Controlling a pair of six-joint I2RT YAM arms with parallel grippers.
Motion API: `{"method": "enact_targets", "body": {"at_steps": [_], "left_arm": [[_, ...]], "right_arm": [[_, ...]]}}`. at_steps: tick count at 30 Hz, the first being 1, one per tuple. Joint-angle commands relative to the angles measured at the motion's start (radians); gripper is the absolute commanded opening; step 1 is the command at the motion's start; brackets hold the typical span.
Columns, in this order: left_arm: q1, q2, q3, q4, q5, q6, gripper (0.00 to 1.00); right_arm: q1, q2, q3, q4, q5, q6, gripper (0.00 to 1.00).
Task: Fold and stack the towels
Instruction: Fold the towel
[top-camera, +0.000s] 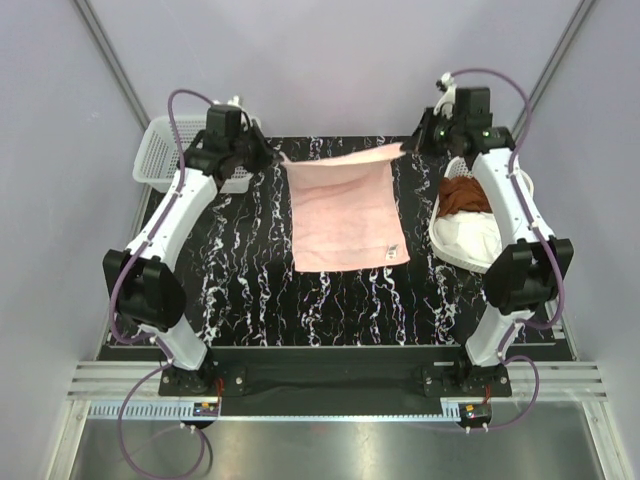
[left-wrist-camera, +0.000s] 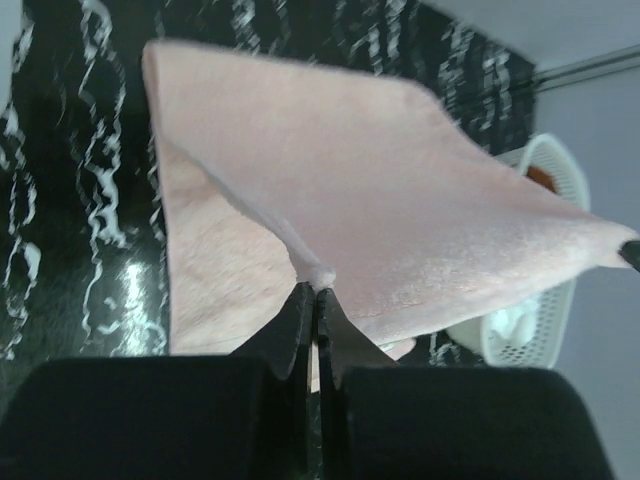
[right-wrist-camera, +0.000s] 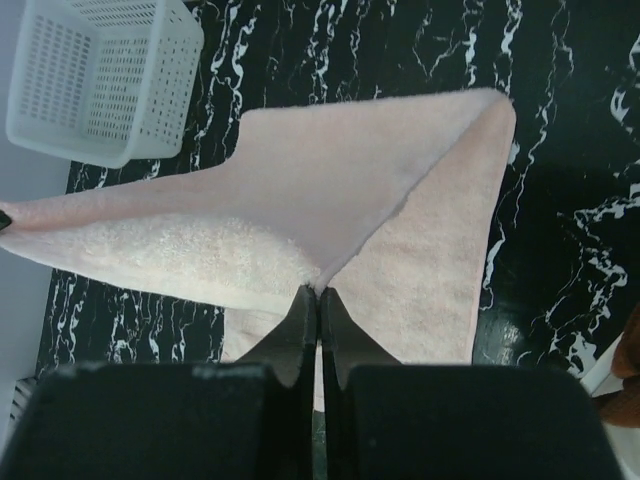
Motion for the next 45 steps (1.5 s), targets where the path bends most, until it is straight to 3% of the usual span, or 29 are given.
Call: {"method": "enact_targets", "body": {"at_steps": [1,6,16,24,29,35,38,41,43,45], "left_arm": [[-0.001,0.016,0.111,-0.075,0.046,0.009,0.0],[-0.033,-0.005,0.089,-0.094,0.026,0.012,0.0],[-0.13,-0.112,-0.421,0.112,-0.023,-0.018,0.0],[-0.217,-0.132,-0.612,0.225,-0.038,-0.048,0.0],[-0.254,-0.137,-0.673,0.224,-0.075,-0.048,0.0],[-0.259,-0.16,-0.718,0.19,-0.145,-0.046,0.01],[-0.26,-0.166,-0.716,0.152,-0.162,-0.041,0.17],[-0.263,-0.192,-0.721,0.107,-0.166,-0.038,0.31],[-0.263,-0.226,-0.73,0.093,-0.172,-0.037,0.48],[-0.263,-0.237,-0.73,0.086,-0.182,-0.034,0.55]], "right_arm": [[-0.006,0.051,0.146,-0.08,0.039,-0.019,0.0],[-0.006,0.067,0.199,-0.168,0.077,-0.042,0.0],[-0.006,-0.14,-0.38,0.019,0.064,0.007,0.0],[-0.005,-0.174,-0.603,0.079,0.064,0.03,0.02],[-0.005,-0.229,-0.692,0.076,0.109,0.04,0.06],[-0.006,-0.255,-0.779,0.096,0.105,0.05,0.24],[-0.005,-0.261,-0.806,0.091,0.093,0.073,0.31],[-0.005,-0.294,-0.832,0.088,0.088,0.089,0.33],[-0.005,-0.318,-0.844,0.085,0.088,0.096,0.34],[-0.005,-0.324,-0.85,0.091,0.082,0.104,0.35]]}}
